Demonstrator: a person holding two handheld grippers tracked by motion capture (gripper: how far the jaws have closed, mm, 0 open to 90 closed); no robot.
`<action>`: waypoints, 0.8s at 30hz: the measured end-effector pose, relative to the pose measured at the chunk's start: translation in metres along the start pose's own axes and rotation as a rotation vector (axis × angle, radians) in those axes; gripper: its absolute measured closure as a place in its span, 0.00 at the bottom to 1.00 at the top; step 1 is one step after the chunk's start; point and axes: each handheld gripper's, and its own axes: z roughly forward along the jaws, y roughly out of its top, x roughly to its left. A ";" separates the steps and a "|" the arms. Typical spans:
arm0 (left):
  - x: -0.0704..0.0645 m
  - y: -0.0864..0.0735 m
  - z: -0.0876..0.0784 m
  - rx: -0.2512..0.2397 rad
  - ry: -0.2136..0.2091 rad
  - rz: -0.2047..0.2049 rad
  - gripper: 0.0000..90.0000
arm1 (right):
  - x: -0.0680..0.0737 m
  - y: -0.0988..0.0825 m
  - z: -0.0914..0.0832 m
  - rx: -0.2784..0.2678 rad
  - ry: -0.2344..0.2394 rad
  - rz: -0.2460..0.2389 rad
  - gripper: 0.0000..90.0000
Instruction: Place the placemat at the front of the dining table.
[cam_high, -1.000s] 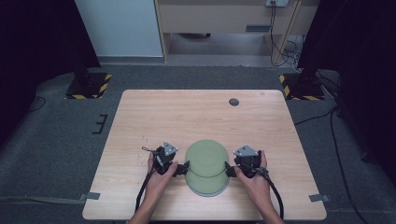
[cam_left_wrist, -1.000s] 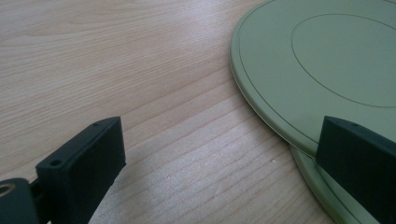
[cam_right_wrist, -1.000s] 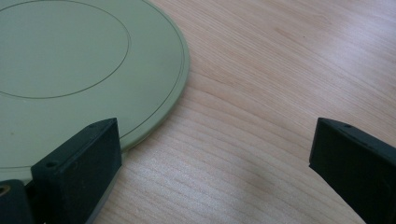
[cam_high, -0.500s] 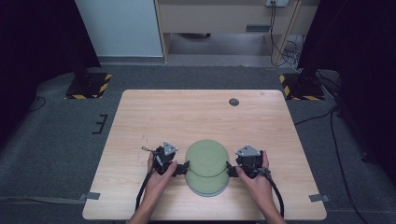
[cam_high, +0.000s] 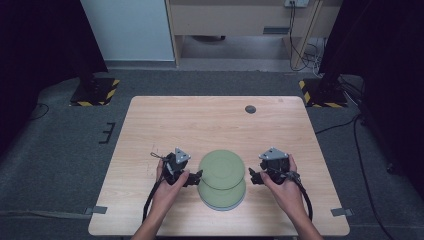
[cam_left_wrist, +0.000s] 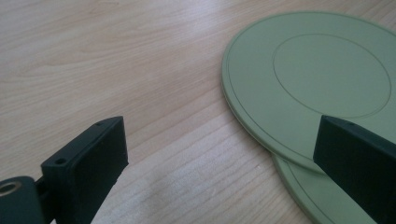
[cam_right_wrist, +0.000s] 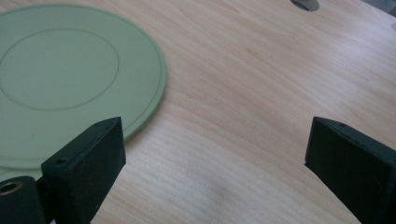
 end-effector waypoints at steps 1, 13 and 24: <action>0.001 0.002 -0.001 0.000 -0.002 0.003 0.03 | -0.001 0.004 -0.001 0.001 0.003 -0.002 0.06; 0.005 0.006 0.005 0.029 -0.017 0.027 0.03 | 0.003 0.051 0.011 0.035 0.059 -0.083 0.09; 0.005 -0.001 0.010 0.038 -0.046 0.041 0.03 | 0.002 0.059 0.044 0.073 0.123 -0.009 0.08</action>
